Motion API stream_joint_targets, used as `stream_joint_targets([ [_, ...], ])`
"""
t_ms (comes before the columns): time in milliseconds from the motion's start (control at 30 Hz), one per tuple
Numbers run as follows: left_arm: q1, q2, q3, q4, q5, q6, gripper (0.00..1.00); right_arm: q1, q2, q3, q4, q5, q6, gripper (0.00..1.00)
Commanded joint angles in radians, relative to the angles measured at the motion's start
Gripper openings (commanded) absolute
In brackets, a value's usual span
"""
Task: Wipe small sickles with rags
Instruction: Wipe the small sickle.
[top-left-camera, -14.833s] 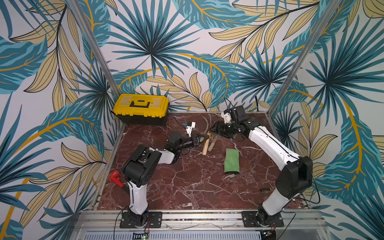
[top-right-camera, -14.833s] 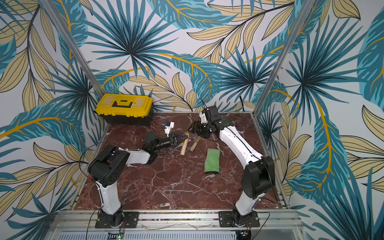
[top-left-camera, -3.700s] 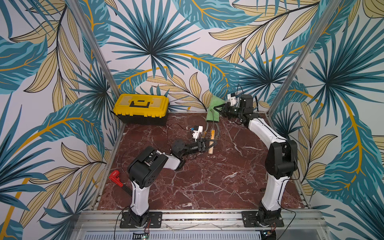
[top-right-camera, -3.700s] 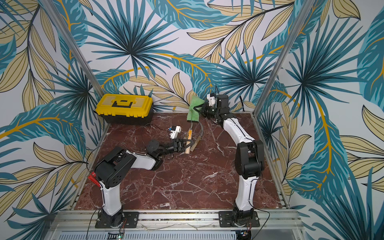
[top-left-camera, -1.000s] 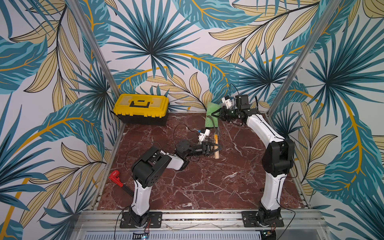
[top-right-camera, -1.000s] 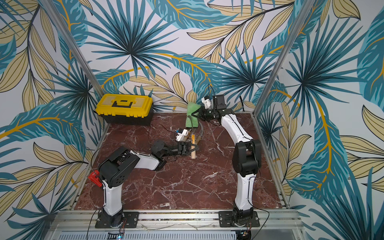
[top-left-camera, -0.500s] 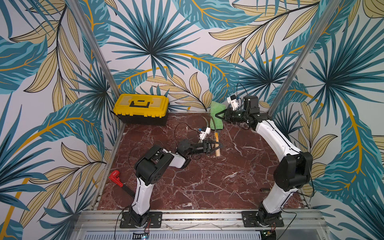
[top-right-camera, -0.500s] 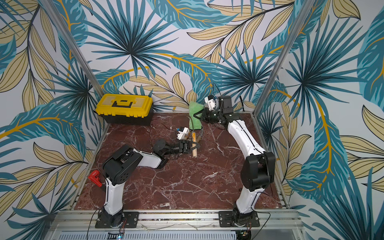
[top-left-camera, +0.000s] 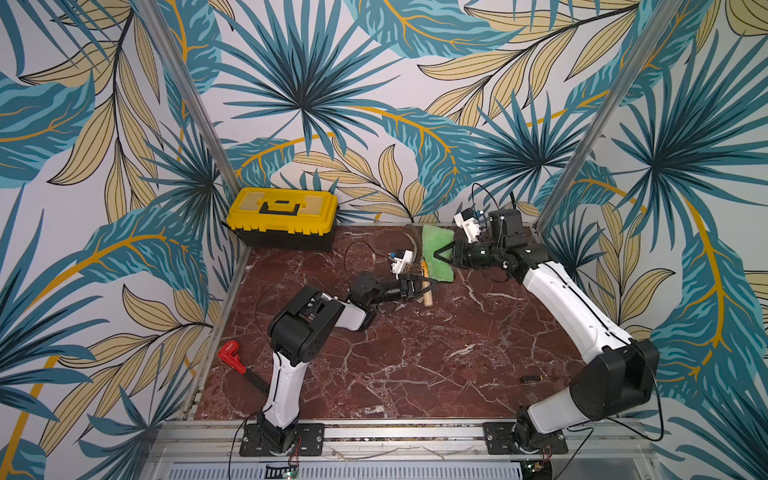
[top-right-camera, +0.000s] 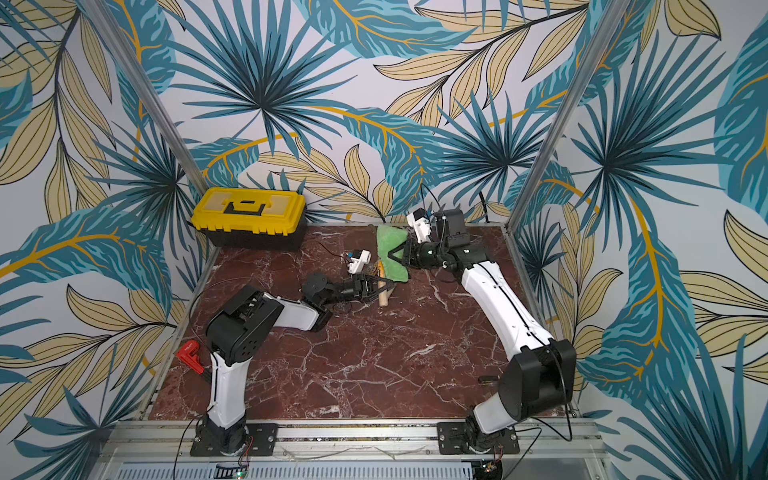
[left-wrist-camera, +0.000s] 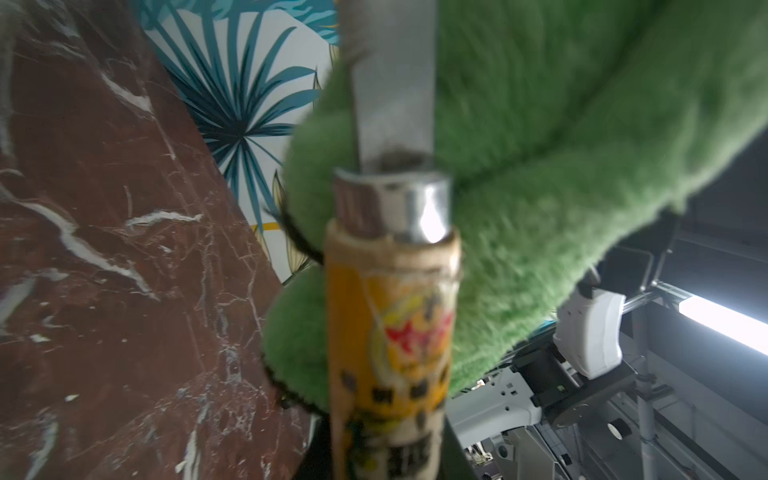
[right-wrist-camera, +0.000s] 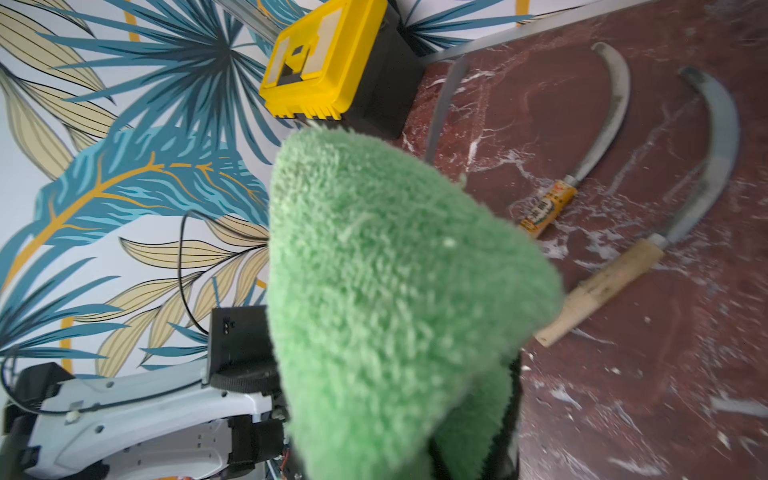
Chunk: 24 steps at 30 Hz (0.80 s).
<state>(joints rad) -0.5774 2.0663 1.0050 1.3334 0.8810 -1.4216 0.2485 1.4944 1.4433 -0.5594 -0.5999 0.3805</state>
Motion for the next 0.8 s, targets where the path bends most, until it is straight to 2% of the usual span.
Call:
stream_joint_targets([
  [0, 0.010, -0.059, 0.005, -0.190, -0.018, 0.141, 0.00, 0.006, -0.077, -0.013, -0.136, 0.159, -0.063, 0.02],
  [233, 0.007, -0.128, -0.021, -0.359, -0.063, 0.256, 0.00, 0.037, -0.060, 0.077, -0.289, 0.311, -0.139, 0.02],
  [400, 0.001, -0.162, -0.034, -0.404, -0.058, 0.296, 0.00, 0.081, 0.011, 0.153, -0.358, 0.412, -0.182, 0.02],
  [600, -0.006, -0.181, -0.020, -0.477, -0.011, 0.345, 0.00, 0.141, 0.098, 0.265, -0.421, 0.485, -0.250, 0.02],
  [767, -0.007, -0.193, -0.013, -0.534, 0.036, 0.378, 0.00, 0.163, 0.119, 0.295, -0.431, 0.489, -0.288, 0.02],
])
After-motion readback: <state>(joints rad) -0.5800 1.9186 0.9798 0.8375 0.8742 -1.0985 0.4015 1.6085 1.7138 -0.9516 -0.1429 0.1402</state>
